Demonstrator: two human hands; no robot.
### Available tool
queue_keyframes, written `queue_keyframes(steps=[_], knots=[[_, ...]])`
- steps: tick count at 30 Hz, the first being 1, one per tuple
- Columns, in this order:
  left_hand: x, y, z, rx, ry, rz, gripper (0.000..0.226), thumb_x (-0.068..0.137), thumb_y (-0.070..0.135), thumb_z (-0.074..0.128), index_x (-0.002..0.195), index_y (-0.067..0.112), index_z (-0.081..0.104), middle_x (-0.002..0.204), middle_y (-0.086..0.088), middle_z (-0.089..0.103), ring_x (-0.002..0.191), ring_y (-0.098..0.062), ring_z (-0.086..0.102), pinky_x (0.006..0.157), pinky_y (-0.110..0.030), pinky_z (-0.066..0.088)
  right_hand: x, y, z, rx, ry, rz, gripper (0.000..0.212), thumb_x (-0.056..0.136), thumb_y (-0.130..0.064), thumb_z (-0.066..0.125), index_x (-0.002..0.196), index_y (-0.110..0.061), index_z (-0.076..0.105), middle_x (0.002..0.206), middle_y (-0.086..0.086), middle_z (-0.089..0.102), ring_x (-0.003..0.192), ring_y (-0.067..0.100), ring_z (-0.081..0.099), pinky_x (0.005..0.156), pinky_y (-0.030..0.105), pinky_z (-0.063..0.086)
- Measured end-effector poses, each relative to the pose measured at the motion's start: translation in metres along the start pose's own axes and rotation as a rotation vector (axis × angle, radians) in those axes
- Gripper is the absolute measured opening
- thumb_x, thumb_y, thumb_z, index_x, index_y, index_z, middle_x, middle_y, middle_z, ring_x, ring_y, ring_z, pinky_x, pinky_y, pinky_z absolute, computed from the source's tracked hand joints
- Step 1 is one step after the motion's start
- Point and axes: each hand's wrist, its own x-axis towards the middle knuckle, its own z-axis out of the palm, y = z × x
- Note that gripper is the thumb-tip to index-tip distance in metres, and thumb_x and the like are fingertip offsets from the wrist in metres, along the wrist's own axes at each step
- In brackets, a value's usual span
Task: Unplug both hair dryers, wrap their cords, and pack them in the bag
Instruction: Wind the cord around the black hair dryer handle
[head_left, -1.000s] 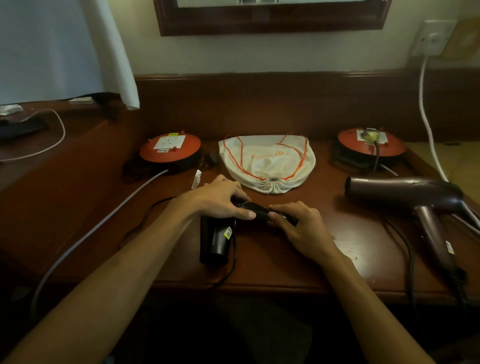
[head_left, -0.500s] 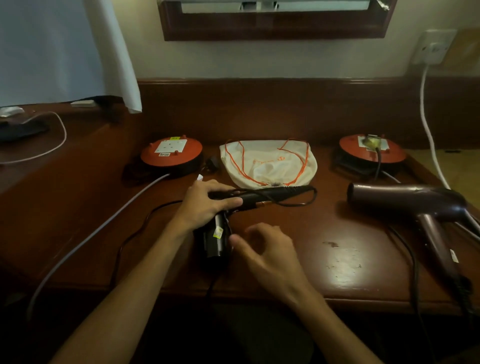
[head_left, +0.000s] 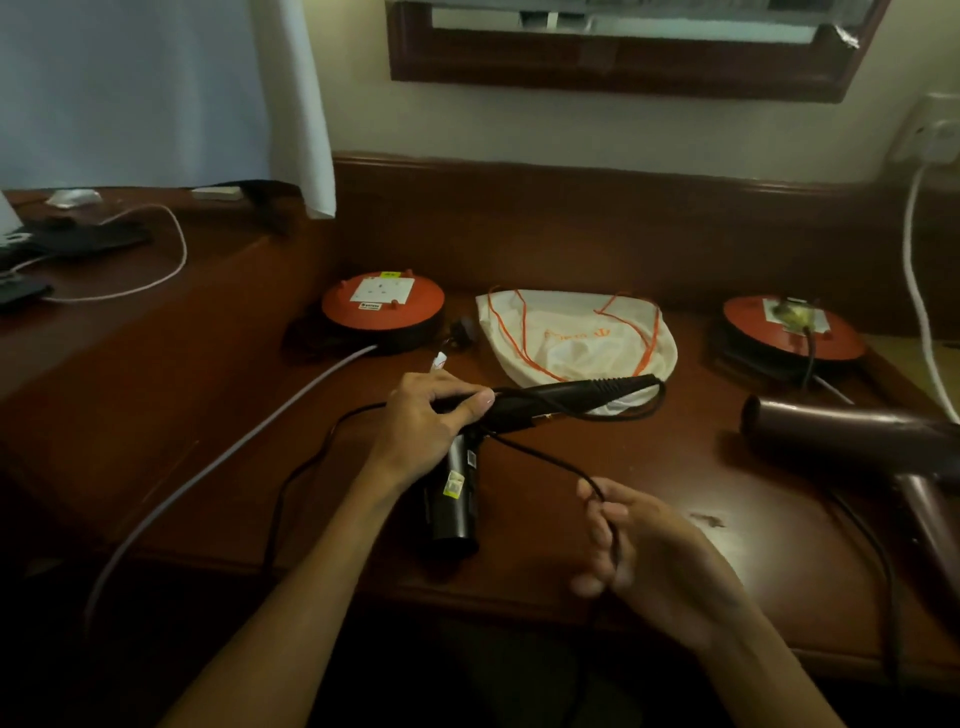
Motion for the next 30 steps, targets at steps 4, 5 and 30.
queue_keyframes(steps=[4,5,30], knots=[[-0.002,-0.003,-0.004,-0.078,0.047,-0.036,0.013,0.088,0.02,0.075,0.096,0.012,0.082,0.089,0.005,0.074,0.092,-0.007,0.066,0.087,-0.021,0.049,-0.009,-0.009,-0.008,-0.243,0.03,0.126,0.032,0.083,-0.011,0.074,0.11,0.006,0.068,0.094,0.024,0.067,0.045,0.015,0.056,0.043,0.021,0.047],[-0.001,-0.004,-0.006,-0.116,0.047,-0.053,0.013,0.089,0.019,0.075,0.096,0.011,0.081,0.088,0.004,0.074,0.09,-0.012,0.068,0.088,-0.027,0.051,-0.01,-0.013,-0.01,-0.302,0.055,0.156,0.029,0.082,-0.01,0.074,0.106,0.006,0.07,0.094,0.026,0.067,0.048,0.016,0.057,0.046,0.021,0.048],[-0.029,0.014,0.015,0.266,-0.141,0.108,0.031,0.089,0.048,0.058,0.11,0.034,0.076,0.098,0.023,0.065,0.11,-0.005,0.047,0.098,-0.041,0.039,0.114,-0.105,0.001,-1.496,0.39,0.13,0.026,0.093,-0.029,0.069,0.084,-0.005,0.074,0.074,0.014,0.064,0.061,0.019,0.053,0.049,0.023,0.041]])
